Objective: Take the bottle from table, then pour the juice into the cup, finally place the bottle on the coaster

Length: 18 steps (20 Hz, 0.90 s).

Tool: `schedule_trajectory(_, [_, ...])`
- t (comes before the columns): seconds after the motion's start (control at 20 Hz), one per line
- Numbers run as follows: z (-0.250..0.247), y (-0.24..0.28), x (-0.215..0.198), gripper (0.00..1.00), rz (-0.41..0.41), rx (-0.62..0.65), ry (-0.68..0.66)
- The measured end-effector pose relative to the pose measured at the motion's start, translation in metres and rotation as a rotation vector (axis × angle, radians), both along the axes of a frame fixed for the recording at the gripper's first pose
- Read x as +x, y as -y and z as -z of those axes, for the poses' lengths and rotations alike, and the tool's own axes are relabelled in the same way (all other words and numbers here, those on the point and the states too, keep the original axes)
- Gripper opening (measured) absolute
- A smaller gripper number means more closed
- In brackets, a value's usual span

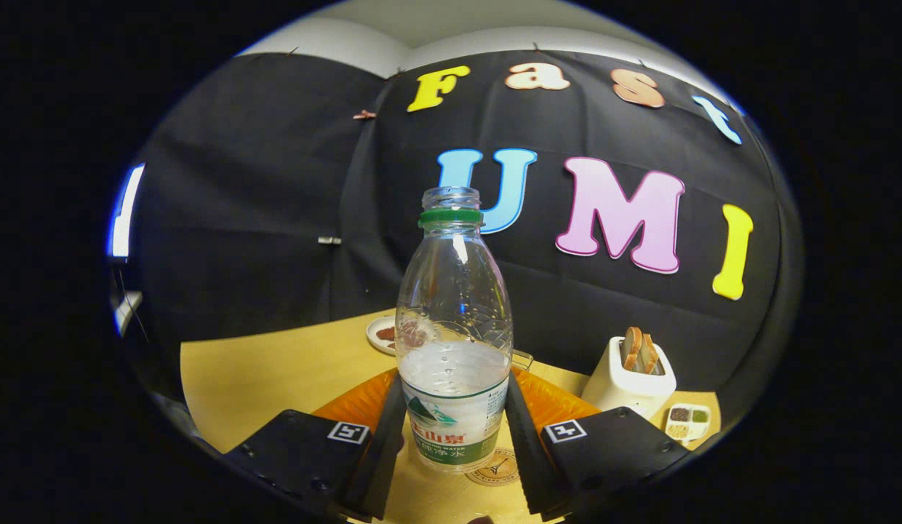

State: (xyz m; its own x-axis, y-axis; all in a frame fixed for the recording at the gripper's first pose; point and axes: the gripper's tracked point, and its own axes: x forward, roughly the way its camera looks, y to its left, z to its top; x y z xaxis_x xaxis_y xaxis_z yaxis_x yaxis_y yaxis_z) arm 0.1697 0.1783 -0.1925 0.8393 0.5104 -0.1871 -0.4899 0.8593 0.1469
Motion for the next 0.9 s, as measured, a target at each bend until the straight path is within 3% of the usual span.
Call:
schedule_trajectory(0.35, [0.037,0.044,0.047,0.73,0.085,0.073,-0.015])
schedule_trajectory(0.9, [0.12,0.032,0.047,0.75,0.08,0.063,-0.103])
